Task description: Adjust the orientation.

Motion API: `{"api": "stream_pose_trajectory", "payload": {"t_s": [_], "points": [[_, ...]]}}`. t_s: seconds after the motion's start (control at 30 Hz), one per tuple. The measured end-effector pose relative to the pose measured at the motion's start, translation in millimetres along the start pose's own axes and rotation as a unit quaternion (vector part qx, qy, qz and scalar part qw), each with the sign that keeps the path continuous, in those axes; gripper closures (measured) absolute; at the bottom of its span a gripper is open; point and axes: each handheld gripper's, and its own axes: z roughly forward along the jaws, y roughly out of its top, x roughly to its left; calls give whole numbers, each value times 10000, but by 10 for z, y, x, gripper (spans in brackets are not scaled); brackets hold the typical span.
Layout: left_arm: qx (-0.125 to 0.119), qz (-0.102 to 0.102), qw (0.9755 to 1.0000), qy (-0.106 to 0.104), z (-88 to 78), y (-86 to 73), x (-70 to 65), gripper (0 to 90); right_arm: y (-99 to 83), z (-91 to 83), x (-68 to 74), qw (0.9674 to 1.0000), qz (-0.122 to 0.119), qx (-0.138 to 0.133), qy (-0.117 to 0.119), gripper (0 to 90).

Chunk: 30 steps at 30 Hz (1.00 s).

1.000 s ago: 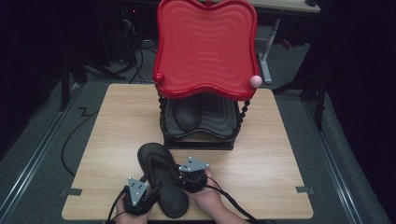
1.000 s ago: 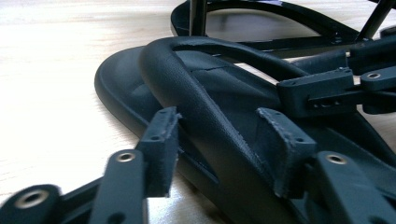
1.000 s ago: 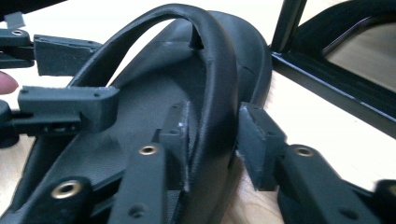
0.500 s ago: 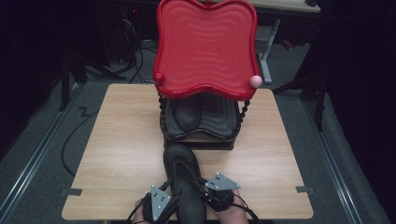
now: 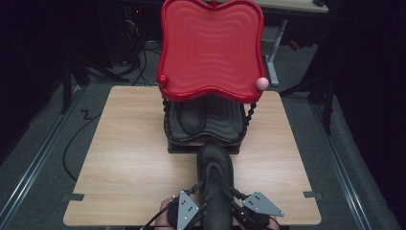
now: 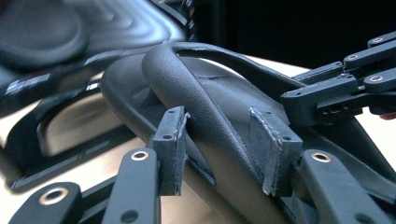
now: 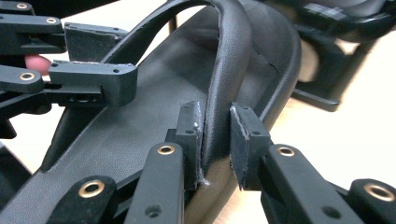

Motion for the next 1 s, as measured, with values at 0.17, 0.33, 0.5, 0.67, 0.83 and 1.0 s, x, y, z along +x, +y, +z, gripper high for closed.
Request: {"api": "stream_pose_trajectory", "payload": {"t_s": [0.17,0.33,0.5,0.67,0.83,1.0], "points": [[-213,89,9997,23,161,192,62,573,132,-19,-121,9994,67,-244,-220,751],[-388,193,9990,70,455,479,300,592,417,228,-367,9975,46,-509,-486,753],[-352,342,9982,343,809,656,542,601,650,539,-614,9956,204,-669,-618,754],[-287,57,9972,689,1179,705,853,633,863,855,-760,9935,147,-749,-842,750],[-241,-92,9963,815,1268,699,905,629,950,1022,-823,9926,80,-781,-927,718],[-161,-36,9962,856,1295,708,870,643,950,927,-852,9910,36,-880,-1003,558]]}}
